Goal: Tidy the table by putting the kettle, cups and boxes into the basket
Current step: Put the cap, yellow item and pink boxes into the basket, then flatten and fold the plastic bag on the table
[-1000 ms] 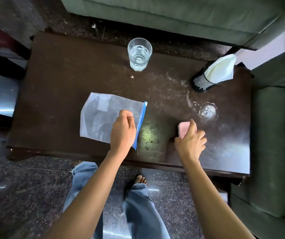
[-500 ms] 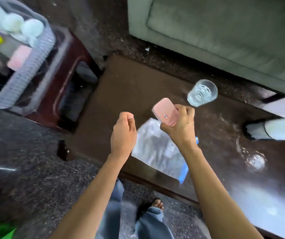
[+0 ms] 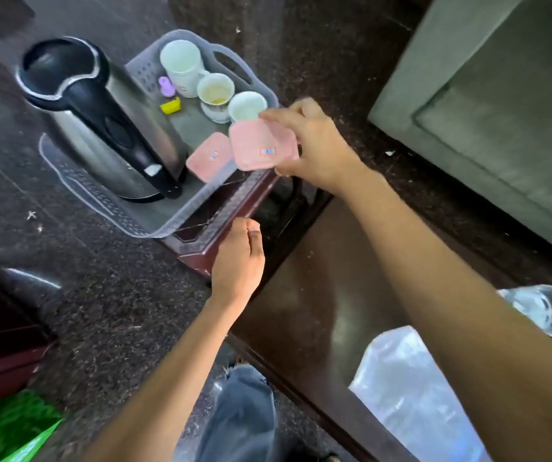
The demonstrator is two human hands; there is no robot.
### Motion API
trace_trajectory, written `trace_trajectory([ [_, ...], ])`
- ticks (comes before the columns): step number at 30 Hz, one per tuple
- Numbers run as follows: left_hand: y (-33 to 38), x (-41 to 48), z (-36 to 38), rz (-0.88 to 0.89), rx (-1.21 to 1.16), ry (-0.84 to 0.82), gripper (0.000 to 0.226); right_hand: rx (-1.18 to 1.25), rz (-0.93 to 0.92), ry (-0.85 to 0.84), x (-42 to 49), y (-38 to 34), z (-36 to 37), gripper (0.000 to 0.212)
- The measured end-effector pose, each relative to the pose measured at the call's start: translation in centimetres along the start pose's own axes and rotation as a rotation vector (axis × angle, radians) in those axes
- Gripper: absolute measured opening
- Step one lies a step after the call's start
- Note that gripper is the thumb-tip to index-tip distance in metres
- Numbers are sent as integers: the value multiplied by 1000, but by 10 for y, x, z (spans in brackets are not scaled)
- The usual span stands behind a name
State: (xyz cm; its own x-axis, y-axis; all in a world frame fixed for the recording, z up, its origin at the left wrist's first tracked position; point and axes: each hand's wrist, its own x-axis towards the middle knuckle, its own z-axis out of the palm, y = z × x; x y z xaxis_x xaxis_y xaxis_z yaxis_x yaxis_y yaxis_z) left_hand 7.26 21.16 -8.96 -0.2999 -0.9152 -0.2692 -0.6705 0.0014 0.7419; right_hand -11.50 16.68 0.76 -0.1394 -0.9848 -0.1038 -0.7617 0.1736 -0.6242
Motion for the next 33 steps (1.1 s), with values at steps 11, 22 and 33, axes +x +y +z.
trace_trajectory([
  [11,-25,35,-24,-51,48,-30,11,-307,-184,-445,123,-27,38,78],
  [22,-13,31,-6,-38,18,-37,10,-266,-205,-435,119,-19,30,93],
  [33,45,-29,46,158,35,-153,17,146,-24,595,-98,42,-21,52],
])
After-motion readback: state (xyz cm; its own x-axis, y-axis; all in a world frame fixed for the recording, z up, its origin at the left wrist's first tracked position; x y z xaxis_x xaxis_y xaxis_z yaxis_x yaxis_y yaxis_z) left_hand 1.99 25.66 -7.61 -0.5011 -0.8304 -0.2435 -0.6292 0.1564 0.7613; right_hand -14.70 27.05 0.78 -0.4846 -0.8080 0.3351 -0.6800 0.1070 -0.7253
